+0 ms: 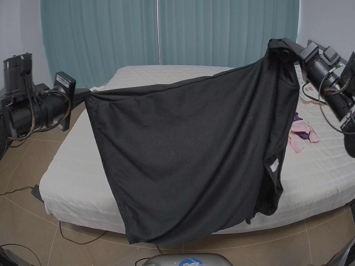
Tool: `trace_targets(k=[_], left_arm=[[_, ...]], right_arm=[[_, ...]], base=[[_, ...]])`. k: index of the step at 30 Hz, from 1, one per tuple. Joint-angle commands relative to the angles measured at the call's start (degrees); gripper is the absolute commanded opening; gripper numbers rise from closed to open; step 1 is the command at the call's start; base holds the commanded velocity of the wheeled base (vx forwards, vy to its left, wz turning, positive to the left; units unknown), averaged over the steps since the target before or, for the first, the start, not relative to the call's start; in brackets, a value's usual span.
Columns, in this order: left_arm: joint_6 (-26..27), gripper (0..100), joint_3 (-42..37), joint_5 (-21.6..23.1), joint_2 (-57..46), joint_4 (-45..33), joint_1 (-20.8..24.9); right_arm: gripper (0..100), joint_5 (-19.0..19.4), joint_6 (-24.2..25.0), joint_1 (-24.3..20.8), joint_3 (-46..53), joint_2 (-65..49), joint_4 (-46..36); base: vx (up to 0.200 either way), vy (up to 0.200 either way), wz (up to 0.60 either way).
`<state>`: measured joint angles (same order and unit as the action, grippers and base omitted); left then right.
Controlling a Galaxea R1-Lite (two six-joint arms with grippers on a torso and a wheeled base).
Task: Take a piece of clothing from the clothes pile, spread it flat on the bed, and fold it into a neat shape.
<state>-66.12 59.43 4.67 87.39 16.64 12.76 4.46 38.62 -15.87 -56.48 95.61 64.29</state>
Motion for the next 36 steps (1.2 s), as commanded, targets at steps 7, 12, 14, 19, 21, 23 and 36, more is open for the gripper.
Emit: trace_targets(k=[7, 12, 14, 19, 21, 23, 36], left_arm=[[-0.06, 0, 11.32, 0.08, 19.74, -0.03, -0.28], [-0.06, 0, 16.42, -0.01, 25.37, -0.38, -0.55], [-0.06, 0, 18.88, 0.08, 28.01, -0.64, -0.55], [0.12, 0, 22.13, 0.08, 32.66, -0.64, -0.37], [0.12, 0, 23.19, 0.08, 34.07, -0.64, -0.28], [0.12, 0, 24.77, 0.16, 36.36, -0.73, -0.37], [-0.06, 100, 33.82, -0.45, 48.40, -0.82, -0.72]], right_arm=[[0, -0.24, -1.27, 1.19, -1.79, 17.24, 5.23], [0, -0.42, -1.09, 1.19, -1.88, 20.76, 6.99], [0, -0.42, -1.09, 1.55, -1.88, 22.87, 8.39], [0, -0.59, -1.00, 2.95, -1.88, 26.91, 9.36], [0, -0.68, -0.83, 3.48, -2.58, 28.67, 9.62], [0, -1.56, -0.74, 4.09, -4.25, 31.39, 10.06], [100, -4.20, -1.27, 4.53, -11.99, 45.72, 7.87]], base=[[0.200, 0.000, 0.00], [0.200, 0.000, 0.00], [0.200, 0.000, 0.00], [0.120, 0.000, 0.00], [0.000, 0.000, 0.00], [0.000, 0.000, 0.00], [0.000, 0.000, 0.00]])
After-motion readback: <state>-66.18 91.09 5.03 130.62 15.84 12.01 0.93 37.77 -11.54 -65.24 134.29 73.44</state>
